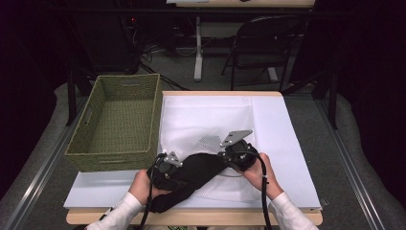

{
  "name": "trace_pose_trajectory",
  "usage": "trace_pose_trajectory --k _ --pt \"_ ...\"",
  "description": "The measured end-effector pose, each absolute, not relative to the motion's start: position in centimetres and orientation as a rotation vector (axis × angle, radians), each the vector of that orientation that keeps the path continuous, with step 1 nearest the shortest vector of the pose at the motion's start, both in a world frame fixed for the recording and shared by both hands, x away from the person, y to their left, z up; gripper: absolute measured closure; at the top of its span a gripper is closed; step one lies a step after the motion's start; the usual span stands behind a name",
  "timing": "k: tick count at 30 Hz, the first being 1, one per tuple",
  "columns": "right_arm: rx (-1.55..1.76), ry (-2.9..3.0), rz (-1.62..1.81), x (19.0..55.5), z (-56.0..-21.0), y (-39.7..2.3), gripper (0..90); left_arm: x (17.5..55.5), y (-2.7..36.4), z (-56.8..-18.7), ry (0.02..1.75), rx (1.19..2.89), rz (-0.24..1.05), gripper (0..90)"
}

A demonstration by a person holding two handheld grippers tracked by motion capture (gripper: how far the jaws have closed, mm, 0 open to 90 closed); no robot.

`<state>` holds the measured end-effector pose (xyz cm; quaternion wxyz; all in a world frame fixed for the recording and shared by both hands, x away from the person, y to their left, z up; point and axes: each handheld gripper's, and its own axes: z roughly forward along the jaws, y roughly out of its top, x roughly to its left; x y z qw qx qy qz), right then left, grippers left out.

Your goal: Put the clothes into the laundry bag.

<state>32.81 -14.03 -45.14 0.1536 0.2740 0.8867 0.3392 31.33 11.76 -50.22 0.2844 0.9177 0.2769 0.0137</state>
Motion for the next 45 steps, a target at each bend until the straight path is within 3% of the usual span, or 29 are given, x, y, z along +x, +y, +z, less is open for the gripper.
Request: trace_pose_trajectory --k 12,14,17,19,20,23,31,37,43,45 --pt "0.792 2.565 0.977 32.9 -45.4 -13.9 89.4 31.5 11.6 -50.4 0.728 2.477 0.043 64.2" --pt "0.798 2.57 0.971 32.9 -45.5 -14.0 89.4 31.4 11.4 -50.8 0.722 2.488 0.031 60.1" --pt "0.803 2.58 0.96 33.0 -45.7 -13.9 89.3 31.4 10.7 -51.2 0.722 2.515 0.028 44.1" --pt "0.789 2.588 0.953 33.0 -45.7 -13.7 89.3 31.5 10.2 -51.5 0.716 2.537 0.037 40.5" --pt "0.793 2.588 0.953 32.9 -45.7 -13.7 89.3 31.6 10.0 -51.6 0.698 2.55 0.049 41.9" --pt "0.779 2.586 0.953 32.9 -45.7 -13.6 89.4 31.7 10.0 -51.5 0.692 2.543 0.055 60.7" --pt "0.777 2.556 1.012 32.6 -44.9 -13.6 89.4 31.7 10.3 -50.0 0.765 2.439 0.074 65.0" --pt "0.767 2.543 1.062 32.2 -44.1 -13.7 89.4 32.2 8.3 -49.5 0.805 2.383 0.147 64.4" --pt "0.8 2.588 0.997 32.7 -45.7 -13.7 89.4 32.7 7.7 -51.0 0.783 2.428 0.135 55.9" --pt "0.8 2.592 0.996 32.9 -45.9 -13.9 89.4 32.6 7.8 -50.6 0.771 2.441 0.147 42.1"
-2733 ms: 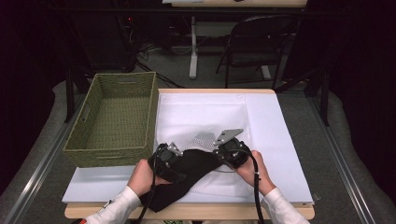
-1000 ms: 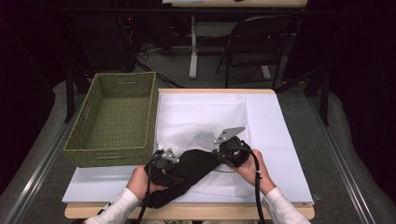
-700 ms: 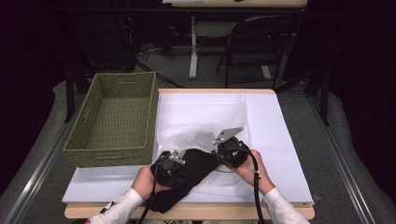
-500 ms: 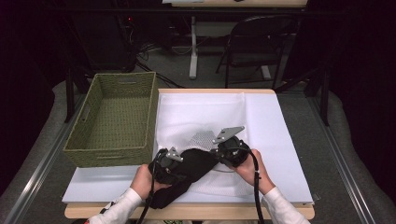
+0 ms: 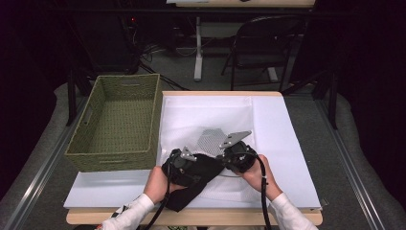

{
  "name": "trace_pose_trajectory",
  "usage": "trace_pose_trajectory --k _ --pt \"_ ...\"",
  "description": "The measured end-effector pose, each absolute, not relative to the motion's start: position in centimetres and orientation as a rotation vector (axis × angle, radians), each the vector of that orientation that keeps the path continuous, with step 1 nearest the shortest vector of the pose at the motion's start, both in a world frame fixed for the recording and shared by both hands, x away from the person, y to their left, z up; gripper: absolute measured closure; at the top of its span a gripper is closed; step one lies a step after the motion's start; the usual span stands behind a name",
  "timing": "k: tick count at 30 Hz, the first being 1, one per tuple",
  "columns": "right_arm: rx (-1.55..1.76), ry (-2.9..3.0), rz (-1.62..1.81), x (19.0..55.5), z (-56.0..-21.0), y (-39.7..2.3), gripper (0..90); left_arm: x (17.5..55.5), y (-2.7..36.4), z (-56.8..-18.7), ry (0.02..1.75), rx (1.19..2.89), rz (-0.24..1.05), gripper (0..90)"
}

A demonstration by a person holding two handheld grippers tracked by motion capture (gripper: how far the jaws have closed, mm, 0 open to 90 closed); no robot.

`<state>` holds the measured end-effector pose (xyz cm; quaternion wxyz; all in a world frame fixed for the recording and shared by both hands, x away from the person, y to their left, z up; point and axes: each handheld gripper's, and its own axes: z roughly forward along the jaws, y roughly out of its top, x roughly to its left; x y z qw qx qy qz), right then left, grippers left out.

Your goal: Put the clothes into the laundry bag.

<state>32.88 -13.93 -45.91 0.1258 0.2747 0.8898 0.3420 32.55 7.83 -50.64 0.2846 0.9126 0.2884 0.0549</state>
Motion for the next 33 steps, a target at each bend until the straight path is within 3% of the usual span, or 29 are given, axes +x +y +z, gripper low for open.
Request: trace_pose_trajectory --k 11,16,18,24,33 --pt "0.828 2.578 0.994 32.9 -45.8 -14.5 89.3 30.2 10.4 -49.4 0.707 2.468 0.135 17.9" --pt "0.826 2.583 0.987 32.9 -45.9 -14.4 89.4 29.9 10.1 -50.7 0.712 2.522 0.117 16.5" --pt "0.827 2.587 0.985 33.0 -46.0 -14.4 89.4 30.1 9.9 -51.2 0.718 2.53 0.122 22.5" --pt "0.821 2.596 0.981 32.9 -46.0 -14.4 89.4 30.7 10.1 -52.3 0.727 2.48 0.075 60.1" --pt "0.81 2.588 1.045 32.5 -45.2 -14.0 89.4 31.2 9.6 -50.7 0.784 2.414 0.064 67.5"
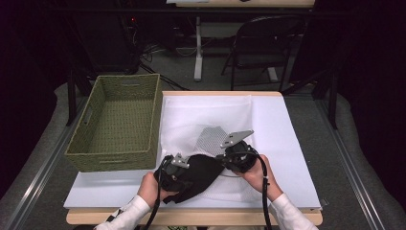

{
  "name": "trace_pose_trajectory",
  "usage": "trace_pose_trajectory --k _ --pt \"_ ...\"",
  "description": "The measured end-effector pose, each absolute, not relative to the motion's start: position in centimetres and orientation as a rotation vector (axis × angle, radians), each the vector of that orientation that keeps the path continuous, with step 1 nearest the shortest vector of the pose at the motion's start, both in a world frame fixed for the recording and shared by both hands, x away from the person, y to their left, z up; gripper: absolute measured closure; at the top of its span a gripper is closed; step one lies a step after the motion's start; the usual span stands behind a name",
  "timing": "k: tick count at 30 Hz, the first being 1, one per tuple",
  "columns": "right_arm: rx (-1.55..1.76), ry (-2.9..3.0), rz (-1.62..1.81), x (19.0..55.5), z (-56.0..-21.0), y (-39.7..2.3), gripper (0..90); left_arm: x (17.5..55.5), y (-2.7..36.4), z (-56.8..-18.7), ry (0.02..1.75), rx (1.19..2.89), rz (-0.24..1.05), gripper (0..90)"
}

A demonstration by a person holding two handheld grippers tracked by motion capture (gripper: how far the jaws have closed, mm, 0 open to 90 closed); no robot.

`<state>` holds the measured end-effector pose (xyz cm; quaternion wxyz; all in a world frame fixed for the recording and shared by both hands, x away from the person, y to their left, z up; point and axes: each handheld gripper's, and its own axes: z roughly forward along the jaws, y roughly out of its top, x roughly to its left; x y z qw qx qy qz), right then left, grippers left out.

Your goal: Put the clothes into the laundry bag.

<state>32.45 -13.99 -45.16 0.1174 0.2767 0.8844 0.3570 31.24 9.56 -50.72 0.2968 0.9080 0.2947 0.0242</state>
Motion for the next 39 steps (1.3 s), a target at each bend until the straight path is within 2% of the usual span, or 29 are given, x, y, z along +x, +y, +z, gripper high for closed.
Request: trace_pose_trajectory --k 5,9,11,15,18,23,26,28,29,31,33,35,37,39 --pt "0.815 2.576 1.064 32.4 -45.0 -14.0 89.4 32.8 7.5 -50.1 0.818 2.324 0.141 68.1" --pt "0.825 2.586 1.062 32.6 -45.2 -14.2 89.4 33.2 6.3 -51.6 0.815 2.355 0.155 65.4" --pt "0.832 2.594 1.041 32.8 -45.6 -14.3 89.4 33.1 6.2 -52.2 0.793 2.385 0.131 59.8" --pt "0.848 2.595 1.035 32.8 -45.7 -14.7 89.4 32.7 6.5 -51.7 0.769 2.413 0.119 40.6" --pt "0.85 2.591 1.034 32.8 -45.7 -14.8 89.4 32.0 7.2 -51.0 0.755 2.414 0.107 32.1" --pt "0.85 2.591 1.033 32.9 -45.7 -14.8 89.4 30.5 8.2 -50.7 0.756 2.429 0.118 23.9" --pt "0.851 2.591 1.029 32.9 -45.8 -14.8 89.4 30.2 7.9 -51.3 0.765 2.443 0.096 22.8" --pt "0.854 2.593 1.025 32.9 -45.9 -14.8 89.4 30.2 7.4 -51.9 0.767 2.453 0.123 26.2" --pt "0.852 2.597 1.021 32.9 -45.9 -14.7 89.4 30.3 7.3 -52.2 0.771 2.455 0.134 33.6" --pt "0.859 2.6 1.023 32.9 -46.0 -14.7 89.4 30.7 7.1 -53.0 0.811 2.433 0.13 42.3" --pt "0.854 2.604 1.02 32.9 -46.1 -14.7 89.4 31.0 7.1 -53.5 0.826 2.405 0.129 63.1" --pt "0.851 2.602 1.023 32.9 -46.0 -14.7 89.4 31.4 7.2 -53.5 0.825 2.384 0.113 75.0" --pt "0.857 2.607 1.033 32.9 -45.9 -14.7 89.4 31.4 7.1 -53.1 0.812 2.368 0.118 80.3" --pt "0.871 2.602 1.061 32.9 -45.6 -14.9 89.4 31.3 6.9 -52.7 0.79 2.372 0.132 81.7"
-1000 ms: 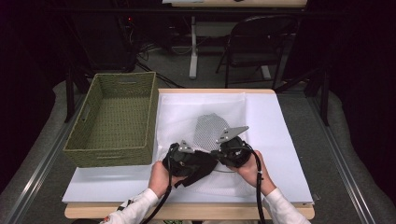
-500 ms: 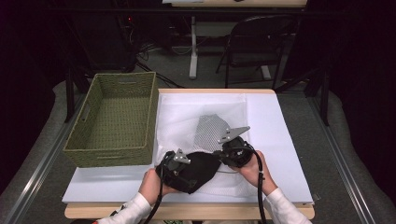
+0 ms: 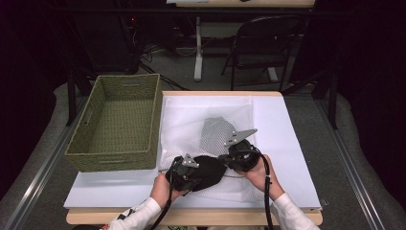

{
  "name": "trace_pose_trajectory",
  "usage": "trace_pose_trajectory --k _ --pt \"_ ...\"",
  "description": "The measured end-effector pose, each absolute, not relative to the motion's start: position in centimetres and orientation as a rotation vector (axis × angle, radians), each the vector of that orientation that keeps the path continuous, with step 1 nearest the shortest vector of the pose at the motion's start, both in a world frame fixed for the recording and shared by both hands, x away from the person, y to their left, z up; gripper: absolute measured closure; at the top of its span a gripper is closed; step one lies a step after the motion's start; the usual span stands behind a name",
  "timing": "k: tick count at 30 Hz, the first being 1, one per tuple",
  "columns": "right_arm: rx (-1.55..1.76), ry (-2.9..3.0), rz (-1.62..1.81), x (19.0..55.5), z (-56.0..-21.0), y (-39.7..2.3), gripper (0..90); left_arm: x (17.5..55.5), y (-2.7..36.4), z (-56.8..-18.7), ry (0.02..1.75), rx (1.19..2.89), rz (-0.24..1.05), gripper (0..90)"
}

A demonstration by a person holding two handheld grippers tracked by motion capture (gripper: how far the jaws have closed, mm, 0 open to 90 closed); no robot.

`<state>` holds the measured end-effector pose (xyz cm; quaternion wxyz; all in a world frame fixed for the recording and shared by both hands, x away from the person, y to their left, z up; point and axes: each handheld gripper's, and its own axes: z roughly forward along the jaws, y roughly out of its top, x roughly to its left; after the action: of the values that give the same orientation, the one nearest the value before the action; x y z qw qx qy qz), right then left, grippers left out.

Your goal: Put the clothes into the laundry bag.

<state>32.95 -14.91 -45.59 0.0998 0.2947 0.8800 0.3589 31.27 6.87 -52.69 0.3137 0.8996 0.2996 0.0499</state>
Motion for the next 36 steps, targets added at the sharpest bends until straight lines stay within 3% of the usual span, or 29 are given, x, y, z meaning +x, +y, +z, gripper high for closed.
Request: trace_pose_trajectory --k 18,22,26,33,36 --pt "0.869 2.617 1.056 33.1 -45.8 -14.4 89.5 34.2 5.6 -52.7 0.816 2.324 0.206 79.4" --pt "0.883 2.623 1.044 33.2 -46.2 -14.5 89.4 34.0 5.8 -53.0 0.795 2.328 0.191 68.8" --pt "0.878 2.625 1.046 33.1 -46.1 -14.5 89.4 33.0 5.8 -51.9 0.738 2.358 0.199 42.9" --pt "0.881 2.613 1.054 33.1 -45.9 -14.9 89.4 31.5 6.8 -51.3 0.737 2.36 0.181 24.5" --pt "0.883 2.608 1.049 33.1 -45.9 -15.0 89.4 31.1 6.7 -51.3 0.733 2.373 0.182 22.5"
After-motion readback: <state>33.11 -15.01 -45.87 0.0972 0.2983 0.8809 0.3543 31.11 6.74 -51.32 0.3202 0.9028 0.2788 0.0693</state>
